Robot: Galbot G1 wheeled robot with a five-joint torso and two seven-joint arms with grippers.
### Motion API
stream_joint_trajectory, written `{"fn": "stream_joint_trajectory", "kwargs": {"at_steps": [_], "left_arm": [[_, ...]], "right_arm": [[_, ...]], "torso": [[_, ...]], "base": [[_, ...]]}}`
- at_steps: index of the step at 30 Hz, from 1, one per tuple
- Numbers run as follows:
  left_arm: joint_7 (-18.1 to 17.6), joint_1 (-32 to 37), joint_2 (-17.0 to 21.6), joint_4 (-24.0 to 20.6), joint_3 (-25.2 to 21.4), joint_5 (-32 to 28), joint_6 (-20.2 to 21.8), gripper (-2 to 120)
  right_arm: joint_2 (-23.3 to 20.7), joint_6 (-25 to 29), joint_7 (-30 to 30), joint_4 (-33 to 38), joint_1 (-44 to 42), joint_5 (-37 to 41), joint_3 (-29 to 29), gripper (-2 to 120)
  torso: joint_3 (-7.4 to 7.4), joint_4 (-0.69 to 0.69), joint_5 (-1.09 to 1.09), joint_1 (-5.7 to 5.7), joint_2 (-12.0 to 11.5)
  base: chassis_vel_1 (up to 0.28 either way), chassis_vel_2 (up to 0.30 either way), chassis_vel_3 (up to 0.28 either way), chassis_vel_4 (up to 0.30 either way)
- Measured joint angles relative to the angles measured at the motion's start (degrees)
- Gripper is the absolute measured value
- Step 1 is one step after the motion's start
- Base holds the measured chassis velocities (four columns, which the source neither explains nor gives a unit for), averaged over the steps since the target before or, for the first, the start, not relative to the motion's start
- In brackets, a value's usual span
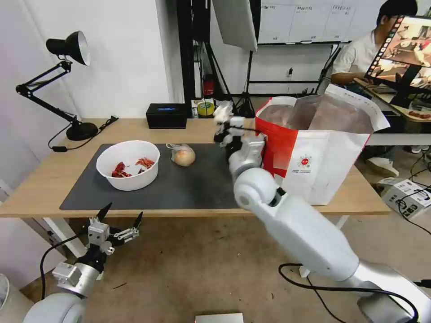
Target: Pick up the trash from the table and place it into the takeout bag.
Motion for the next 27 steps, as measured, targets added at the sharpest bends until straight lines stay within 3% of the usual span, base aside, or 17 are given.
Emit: {"fn": "stream_joint_trajectory", "kwargs": {"at_steps": [9, 14, 21, 27], "left_arm": [[-0.09, -0.02, 0.22, -0.27, 0.41, 0.02, 0.04, 100], [-0.09, -0.67, 0.56, -0.24, 1.02, -0.01, 0.04, 100], [-0.10, -1.36, 0.49, -0.03, 2.15, 0.00, 0.11, 100], [-0.13, -1.36, 0.50, -0.11, 2.24, 0.01, 0.17, 100]], "right_arm": [[-7.65, -4.83, 8.21, 3.53, 0.15, 4.12, 5.65, 0], [-11.08, -6.30, 9.73, 5.61, -1.70, 6.42, 7.82, 0], [-12.90, -4.34, 6.35, 6.24, -3.06, 8.92, 9.91, 0], [-12.72, -4.16, 8.45, 6.62, -3.07, 10.24, 10.46, 0]], "torso": [[0.00, 0.00, 0.00, 0.00, 0.00], [0.00, -0.01, 0.00, 0.00, 0.00], [0.00, -0.01, 0.00, 0.00, 0.00], [0.00, 0.00, -0.01, 0.00, 0.00]], "base": [[0.000, 0.000, 0.000, 0.000], [0.000, 0.000, 0.000, 0.000], [0.000, 0.000, 0.000, 0.000], [0.000, 0.000, 0.000, 0.000]]}}
